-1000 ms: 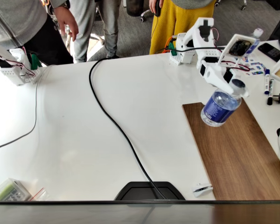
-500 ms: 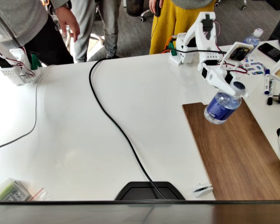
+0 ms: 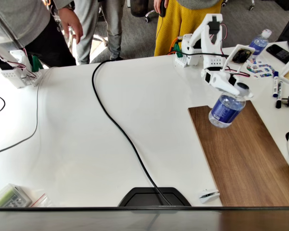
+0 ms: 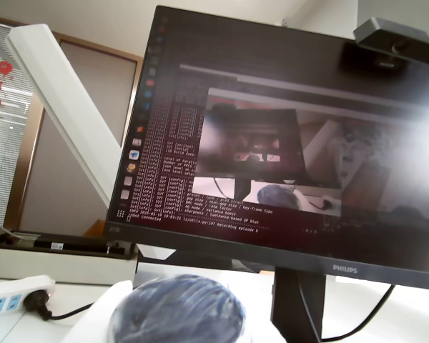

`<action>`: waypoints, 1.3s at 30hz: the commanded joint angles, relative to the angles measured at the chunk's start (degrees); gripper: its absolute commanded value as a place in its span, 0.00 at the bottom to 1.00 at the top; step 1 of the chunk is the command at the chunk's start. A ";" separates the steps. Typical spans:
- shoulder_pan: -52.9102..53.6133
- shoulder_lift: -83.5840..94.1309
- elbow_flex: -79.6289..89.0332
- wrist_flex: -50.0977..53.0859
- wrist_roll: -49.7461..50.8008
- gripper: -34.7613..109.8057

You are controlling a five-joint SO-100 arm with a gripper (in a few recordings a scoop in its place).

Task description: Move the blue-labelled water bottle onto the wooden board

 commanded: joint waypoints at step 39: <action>-7.29 -14.94 -11.60 -8.09 -1.41 0.24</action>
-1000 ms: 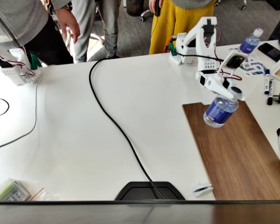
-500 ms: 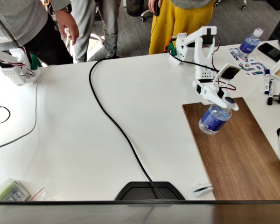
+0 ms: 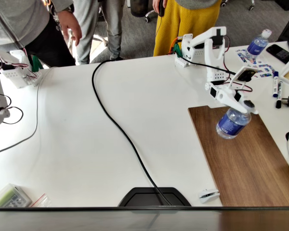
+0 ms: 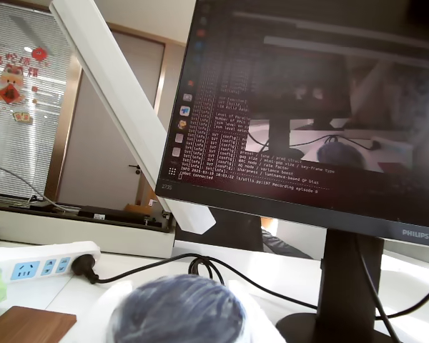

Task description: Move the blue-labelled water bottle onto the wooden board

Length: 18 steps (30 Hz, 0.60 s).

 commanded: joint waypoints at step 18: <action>0.18 -6.15 -2.72 -4.04 -0.53 0.24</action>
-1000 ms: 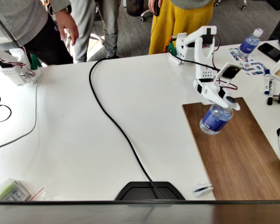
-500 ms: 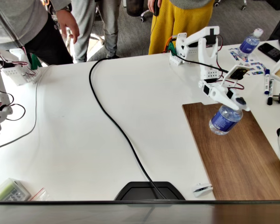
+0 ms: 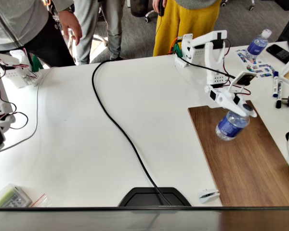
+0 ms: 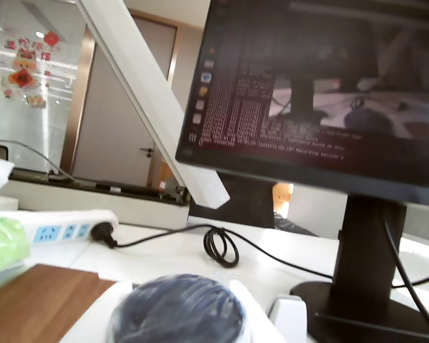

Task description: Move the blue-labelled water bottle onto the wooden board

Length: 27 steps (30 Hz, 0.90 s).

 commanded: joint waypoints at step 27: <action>5.27 -2.46 -2.55 -2.20 1.76 0.44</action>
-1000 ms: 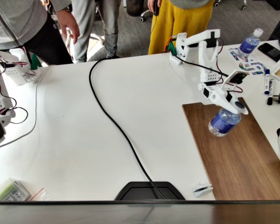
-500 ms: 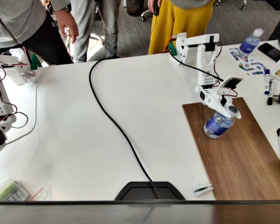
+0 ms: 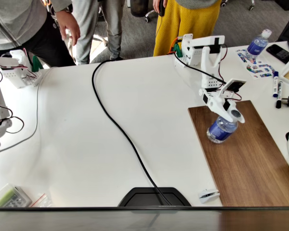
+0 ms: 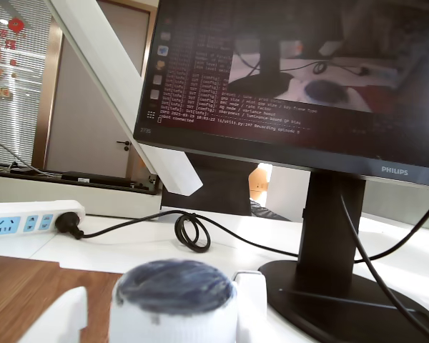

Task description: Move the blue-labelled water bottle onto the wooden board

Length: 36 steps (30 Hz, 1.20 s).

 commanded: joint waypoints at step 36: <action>4.39 19.25 -11.95 18.28 5.71 0.63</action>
